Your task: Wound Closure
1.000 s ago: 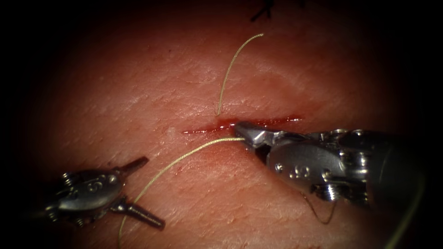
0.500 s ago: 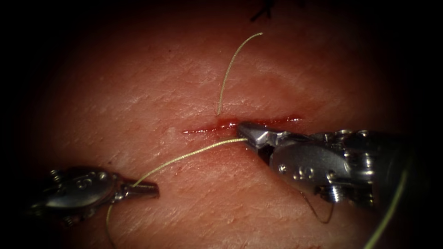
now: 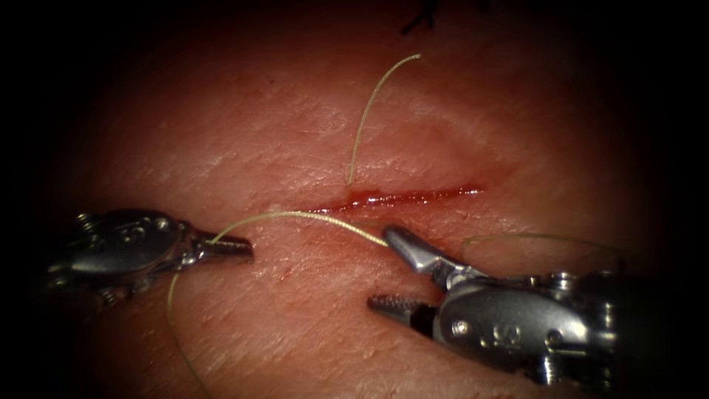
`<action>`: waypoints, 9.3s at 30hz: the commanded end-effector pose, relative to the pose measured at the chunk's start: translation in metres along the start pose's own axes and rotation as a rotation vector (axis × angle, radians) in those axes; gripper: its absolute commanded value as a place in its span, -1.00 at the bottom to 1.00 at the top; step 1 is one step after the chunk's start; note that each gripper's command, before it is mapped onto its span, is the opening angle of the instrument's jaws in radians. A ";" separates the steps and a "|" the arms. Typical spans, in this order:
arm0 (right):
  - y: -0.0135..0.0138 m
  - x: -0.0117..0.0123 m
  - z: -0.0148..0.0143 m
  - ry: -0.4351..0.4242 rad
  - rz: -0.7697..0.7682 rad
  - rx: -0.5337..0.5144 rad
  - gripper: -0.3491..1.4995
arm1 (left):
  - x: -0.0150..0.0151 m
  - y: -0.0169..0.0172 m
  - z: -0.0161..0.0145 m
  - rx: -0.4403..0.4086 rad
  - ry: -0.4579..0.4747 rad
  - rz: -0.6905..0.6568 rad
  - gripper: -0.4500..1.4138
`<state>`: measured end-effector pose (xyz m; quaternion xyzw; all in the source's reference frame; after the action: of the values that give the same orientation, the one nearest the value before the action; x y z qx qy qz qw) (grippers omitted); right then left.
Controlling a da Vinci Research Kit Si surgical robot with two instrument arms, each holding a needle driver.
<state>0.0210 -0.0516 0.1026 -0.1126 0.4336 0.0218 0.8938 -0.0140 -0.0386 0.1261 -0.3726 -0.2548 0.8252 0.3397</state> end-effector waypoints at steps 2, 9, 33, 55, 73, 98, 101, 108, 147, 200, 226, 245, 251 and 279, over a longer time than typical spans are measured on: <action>-0.0008 -0.0006 -0.0003 0.017 0.028 0.004 0.86 | -0.0002 -0.0007 0.0006 0.003 0.002 0.005 -1.00; -0.0027 -0.0019 -0.0036 0.089 0.117 0.049 0.91 | -0.0011 -0.0015 -0.0006 0.017 0.003 0.004 -1.00; 0.0054 -0.0107 -0.0170 -0.044 0.154 0.142 0.42 | -0.0022 0.0015 -0.0008 0.028 0.007 -0.007 -1.00; 0.0130 -0.0042 -0.0042 0.162 0.232 0.069 -1.00 | -0.0016 0.0071 0.0005 0.062 -0.024 0.190 -1.00; 0.0094 -0.0014 0.0082 0.201 0.168 0.124 -1.00 | 0.0009 0.0075 -0.0002 0.229 -0.170 0.375 -1.00; 0.0053 -0.0038 0.0085 0.346 0.246 0.312 -1.00 | 0.0061 -0.0007 0.0064 0.257 -0.191 0.473 -1.00; 0.0053 -0.0040 0.0081 0.380 0.263 0.325 -1.00 | 0.0054 -0.0010 0.0071 0.245 -0.195 0.479 -1.00; 0.0044 -0.0031 0.0088 0.438 0.290 0.342 -1.00 | 0.0058 -0.0006 0.0080 0.229 -0.190 0.474 -1.00; 0.0060 -0.0036 0.0105 0.506 0.552 -0.038 0.13 | 0.0042 0.0026 0.0087 0.236 -0.145 0.473 -1.00; -0.0003 -0.0034 0.0138 0.197 0.227 0.331 -0.38 | 0.0087 -0.0006 0.0027 0.419 -0.593 0.559 -1.00; 0.0011 -0.0020 0.0113 0.515 0.369 0.247 -0.46 | 0.0077 -0.0040 0.0060 0.400 -0.431 0.567 -1.00; 0.0029 -0.0043 0.0110 0.672 0.616 0.036 -0.49 | 0.0066 -0.0031 0.0072 0.364 -0.305 0.550 -1.00; 0.0035 -0.0052 0.0106 0.678 0.653 -0.012 -0.44 | 0.0062 -0.0030 0.0076 0.363 -0.297 0.551 -1.00; 0.0047 -0.0060 0.0105 0.699 0.802 -0.081 0.34 | 0.0045 -0.0022 0.0089 0.328 -0.253 0.561 -1.00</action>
<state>0.0242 -0.0444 0.1123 0.0284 0.7128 0.3407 0.6124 -0.0219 -0.0355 0.1304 -0.2655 -0.0475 0.9553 0.1211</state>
